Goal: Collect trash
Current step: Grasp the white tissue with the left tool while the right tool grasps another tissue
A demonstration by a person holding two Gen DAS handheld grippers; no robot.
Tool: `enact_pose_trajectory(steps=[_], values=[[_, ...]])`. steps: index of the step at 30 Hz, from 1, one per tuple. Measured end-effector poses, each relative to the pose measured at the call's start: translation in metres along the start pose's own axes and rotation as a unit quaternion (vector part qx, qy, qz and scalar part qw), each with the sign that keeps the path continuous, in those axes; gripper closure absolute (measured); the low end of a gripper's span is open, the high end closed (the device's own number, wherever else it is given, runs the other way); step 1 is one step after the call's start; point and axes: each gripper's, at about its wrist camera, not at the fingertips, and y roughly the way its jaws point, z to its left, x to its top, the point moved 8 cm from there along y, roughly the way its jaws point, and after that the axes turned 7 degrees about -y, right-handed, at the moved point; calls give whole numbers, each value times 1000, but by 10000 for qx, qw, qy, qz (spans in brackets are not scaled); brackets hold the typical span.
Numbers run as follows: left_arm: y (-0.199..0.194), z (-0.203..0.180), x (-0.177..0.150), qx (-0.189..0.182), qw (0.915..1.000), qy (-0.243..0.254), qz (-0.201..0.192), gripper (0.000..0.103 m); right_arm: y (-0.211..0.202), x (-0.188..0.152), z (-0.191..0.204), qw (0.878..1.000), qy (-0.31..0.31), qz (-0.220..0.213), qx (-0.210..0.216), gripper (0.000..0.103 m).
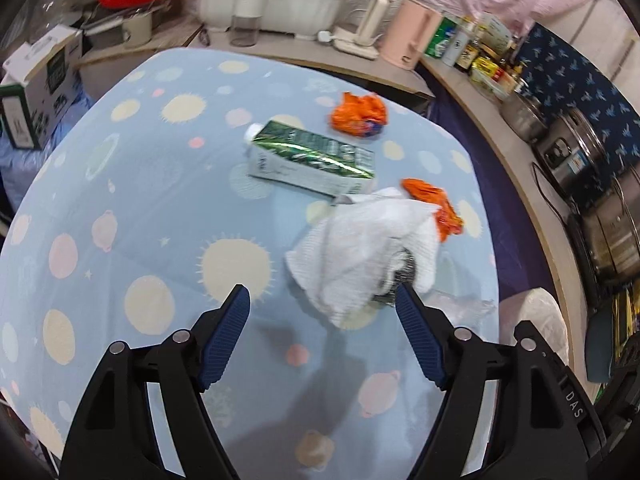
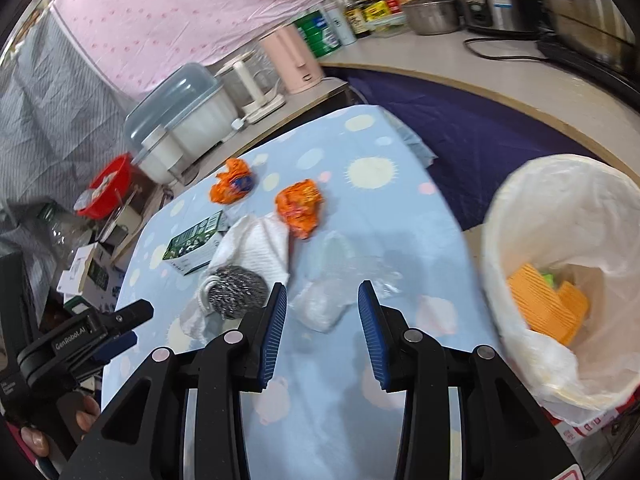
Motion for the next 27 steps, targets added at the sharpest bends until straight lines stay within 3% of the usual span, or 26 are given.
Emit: enact_pose_trajectory(steps=[10, 18, 21, 23, 24, 25, 26, 27], values=[[37, 23, 8, -466, 9954, -584, 607, 31, 64, 12, 39, 9990, -327, 302, 81, 66], [66, 10, 5, -1005, 9843, -935, 1106, 32, 103, 14, 47, 9979, -336, 541, 140, 66], [75, 7, 7, -1155, 9800, -1078, 1208, 34, 109, 14, 47, 9975, -372, 573, 156, 71], [81, 5, 7, -1350, 9744, -1193, 1348, 50, 110, 13, 47, 9972, -400, 603, 172, 84], [82, 4, 7, -1445, 9716, -1241, 1406, 52, 111, 13, 47, 9970, -424, 629, 171, 87], [82, 3, 8, -1540, 9691, -1280, 1439, 63, 111, 12, 47, 9968, -440, 641, 182, 95], [79, 2, 9, -1627, 9681, -1262, 1431, 74, 109, 11, 48, 9966, -462, 643, 213, 98], [76, 1, 10, -1622, 9695, -1196, 1393, 79, 107, 11, 49, 9966, -483, 631, 233, 98]])
